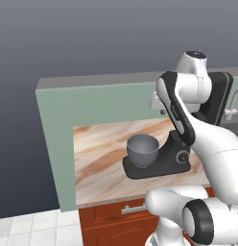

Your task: Close the stand mixer head.

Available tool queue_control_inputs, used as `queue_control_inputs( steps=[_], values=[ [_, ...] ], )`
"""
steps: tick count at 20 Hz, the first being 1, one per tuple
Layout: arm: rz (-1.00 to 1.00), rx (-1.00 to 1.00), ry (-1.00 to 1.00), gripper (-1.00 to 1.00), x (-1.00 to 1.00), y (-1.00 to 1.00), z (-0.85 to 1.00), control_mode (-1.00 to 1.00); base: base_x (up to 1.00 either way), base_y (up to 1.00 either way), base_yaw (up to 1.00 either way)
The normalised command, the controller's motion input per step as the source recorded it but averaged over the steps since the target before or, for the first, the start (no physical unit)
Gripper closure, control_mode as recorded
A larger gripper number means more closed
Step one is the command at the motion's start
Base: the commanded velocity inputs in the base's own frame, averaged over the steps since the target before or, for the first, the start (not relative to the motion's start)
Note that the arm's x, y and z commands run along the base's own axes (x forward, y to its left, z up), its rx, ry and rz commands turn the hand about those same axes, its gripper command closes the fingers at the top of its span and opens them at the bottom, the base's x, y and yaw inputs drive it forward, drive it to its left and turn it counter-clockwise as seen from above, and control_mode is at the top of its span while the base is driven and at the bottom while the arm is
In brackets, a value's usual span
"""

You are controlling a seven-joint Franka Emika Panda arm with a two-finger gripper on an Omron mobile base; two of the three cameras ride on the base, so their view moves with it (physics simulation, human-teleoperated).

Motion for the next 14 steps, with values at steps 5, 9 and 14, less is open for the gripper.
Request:
queue_control_inputs(
  steps=[5, 9, 14],
  values=[
    [0.0, 0.0, -0.06, -1.0, -0.44, -0.09, 0.0, -1.0, 0.0, 0.0, 0.0],
    [0.0, 0.0, -0.24, -1.0, -0.93, -0.29, 0.25, -1.0, 0.0, 0.0, 0.0],
    [0.07, 0.0, -0.25, -1.0, -0.92, -0.52, 0.57, -1.0, 0.0, 0.0, 0.0]
  ],
)
